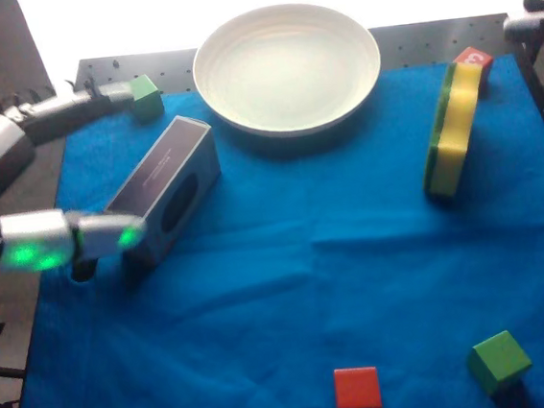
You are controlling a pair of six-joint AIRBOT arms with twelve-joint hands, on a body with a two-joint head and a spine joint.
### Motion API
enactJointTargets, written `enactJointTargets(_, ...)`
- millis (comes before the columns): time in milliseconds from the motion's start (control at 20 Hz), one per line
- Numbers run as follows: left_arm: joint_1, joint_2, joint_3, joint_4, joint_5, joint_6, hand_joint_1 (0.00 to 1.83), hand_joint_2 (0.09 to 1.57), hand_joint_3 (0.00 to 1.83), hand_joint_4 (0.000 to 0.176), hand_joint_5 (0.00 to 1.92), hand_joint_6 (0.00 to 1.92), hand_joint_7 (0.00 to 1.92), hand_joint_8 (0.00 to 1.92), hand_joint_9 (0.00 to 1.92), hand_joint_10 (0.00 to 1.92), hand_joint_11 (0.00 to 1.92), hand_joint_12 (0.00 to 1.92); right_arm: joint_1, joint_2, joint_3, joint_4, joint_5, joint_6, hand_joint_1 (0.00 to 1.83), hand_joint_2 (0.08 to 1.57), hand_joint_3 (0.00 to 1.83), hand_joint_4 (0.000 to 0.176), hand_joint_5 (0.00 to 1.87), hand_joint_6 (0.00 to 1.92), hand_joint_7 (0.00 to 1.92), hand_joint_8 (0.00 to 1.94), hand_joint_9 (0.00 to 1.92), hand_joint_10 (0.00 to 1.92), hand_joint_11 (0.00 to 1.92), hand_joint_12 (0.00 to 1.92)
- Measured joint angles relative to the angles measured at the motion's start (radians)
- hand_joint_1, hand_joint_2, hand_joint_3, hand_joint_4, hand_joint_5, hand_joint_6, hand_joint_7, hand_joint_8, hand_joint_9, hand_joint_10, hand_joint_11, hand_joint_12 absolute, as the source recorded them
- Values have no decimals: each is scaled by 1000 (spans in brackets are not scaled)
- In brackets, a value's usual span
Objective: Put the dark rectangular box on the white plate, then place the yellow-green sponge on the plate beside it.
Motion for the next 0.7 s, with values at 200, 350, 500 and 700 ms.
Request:
enactJointTargets(200,-26,-21,21,4,40,11,679,938,0,48,382,1,289,1,232,2,0,746,0,0,0,2,-3,1,1023,1160,9,34,448,4,169,2,61,6,9,4)
enactJointTargets(350,-78,-56,43,-3,77,54,716,922,0,56,399,5,299,4,234,2,0,798,0,0,0,0,-3,2,1028,1159,5,39,453,4,164,0,58,4,0,0)
enactJointTargets(500,-119,-89,64,-2,115,105,701,921,0,77,408,2,312,2,249,4,0,815,0,0,0,2,-3,2,999,1159,4,45,453,2,162,0,54,1,0,0)
enactJointTargets(700,-127,-120,79,-41,137,134,716,938,3,74,403,1,307,1,224,3,0,620,0,0,0,2,-3,2,959,1153,0,41,477,8,171,2,57,2,2,1)
